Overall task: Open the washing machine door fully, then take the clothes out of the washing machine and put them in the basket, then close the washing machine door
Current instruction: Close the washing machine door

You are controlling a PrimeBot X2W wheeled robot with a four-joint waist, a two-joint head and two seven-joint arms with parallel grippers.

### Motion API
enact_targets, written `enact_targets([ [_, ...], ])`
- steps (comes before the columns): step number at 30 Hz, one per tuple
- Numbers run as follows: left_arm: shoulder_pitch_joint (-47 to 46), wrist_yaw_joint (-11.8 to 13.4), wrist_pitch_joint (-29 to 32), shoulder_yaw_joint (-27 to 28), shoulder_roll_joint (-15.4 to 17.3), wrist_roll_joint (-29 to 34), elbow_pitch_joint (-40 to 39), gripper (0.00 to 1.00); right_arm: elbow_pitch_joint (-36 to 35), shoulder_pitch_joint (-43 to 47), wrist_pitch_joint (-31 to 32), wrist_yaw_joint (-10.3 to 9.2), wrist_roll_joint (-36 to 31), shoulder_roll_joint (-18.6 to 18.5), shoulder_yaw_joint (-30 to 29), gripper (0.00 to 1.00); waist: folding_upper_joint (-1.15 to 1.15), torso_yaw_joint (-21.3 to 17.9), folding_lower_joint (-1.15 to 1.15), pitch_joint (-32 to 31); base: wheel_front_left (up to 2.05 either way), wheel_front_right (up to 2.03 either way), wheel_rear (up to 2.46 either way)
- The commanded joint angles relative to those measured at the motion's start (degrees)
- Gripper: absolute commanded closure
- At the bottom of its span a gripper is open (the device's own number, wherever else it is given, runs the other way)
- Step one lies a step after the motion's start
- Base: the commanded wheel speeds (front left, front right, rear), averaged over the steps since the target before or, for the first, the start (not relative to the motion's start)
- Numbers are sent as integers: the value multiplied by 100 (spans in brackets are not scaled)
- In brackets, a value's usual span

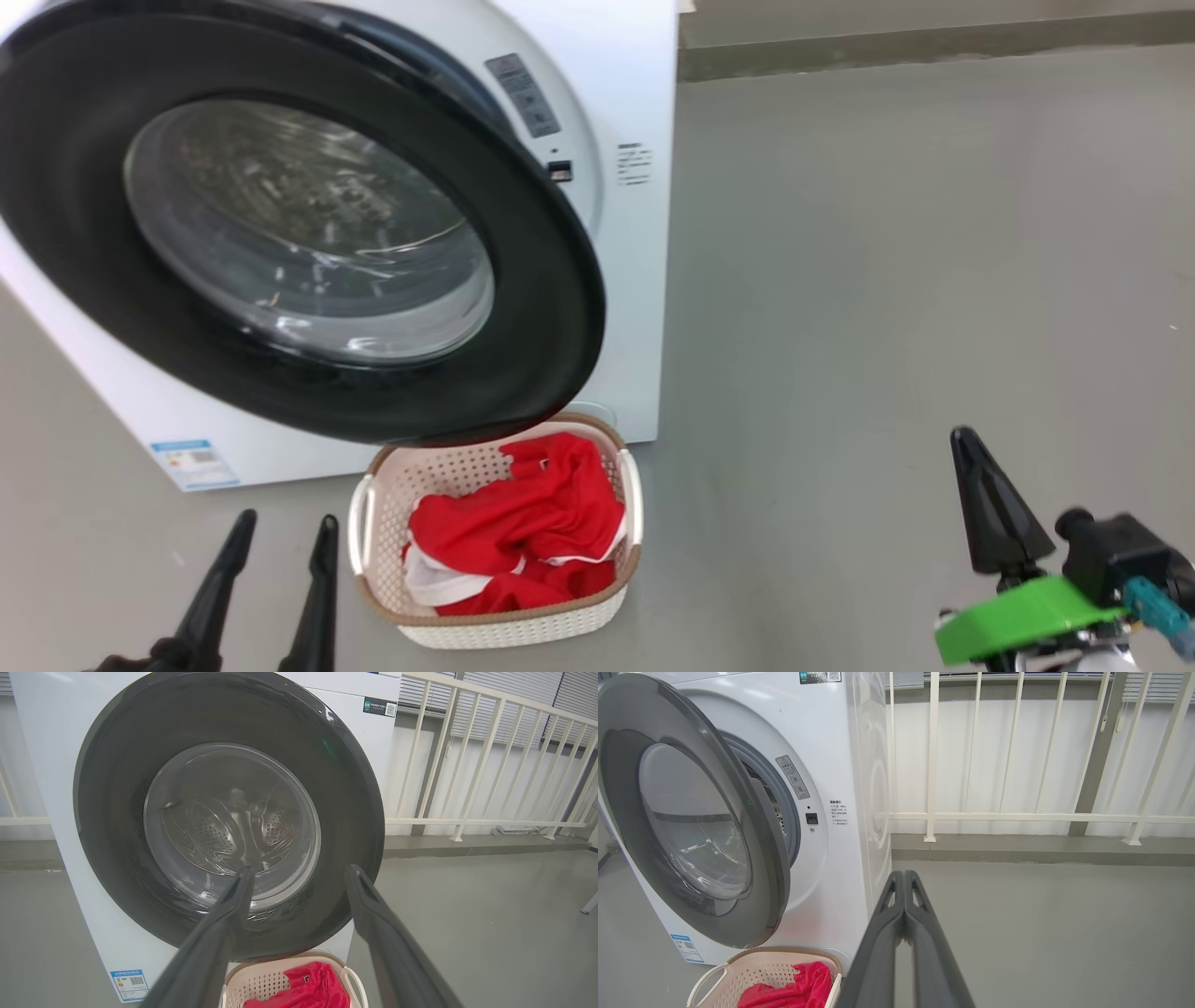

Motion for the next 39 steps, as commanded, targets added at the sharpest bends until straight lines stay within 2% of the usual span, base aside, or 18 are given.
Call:
enact_targets([
  [1, -315, -42, -51, 172, 42, 60, -107, 0, -76, -395, -37, 28, -34, -49, 116, 100, 0, 151, 0, 43, 0, 0, 0],
  [10, -465, -171, -51, -82, -74, 134, 36, 0, 663, -1232, -7, 28, -18, -49, 552, 100, 0, 697, 0, 140, 0, 0, 0],
  [19, -713, -191, -51, -164, -131, 155, 104, 0, 1364, -2123, 21, 28, -35, -52, 1166, 100, 0, 1272, 0, 415, 0, 0, 0],
  [28, -963, -286, -51, -194, -259, 184, 137, 0, 2070, -3115, 77, 28, 193, -221, 1685, 100, 0, 1766, 0, 740, 0, 0, 0],
  [39, -1124, -331, -51, -127, -396, 392, 121, 0, 2792, -4062, 48, 28, 297, -360, 1866, 100, 0, 2072, 0, 1061, 0, 0, 0],
])
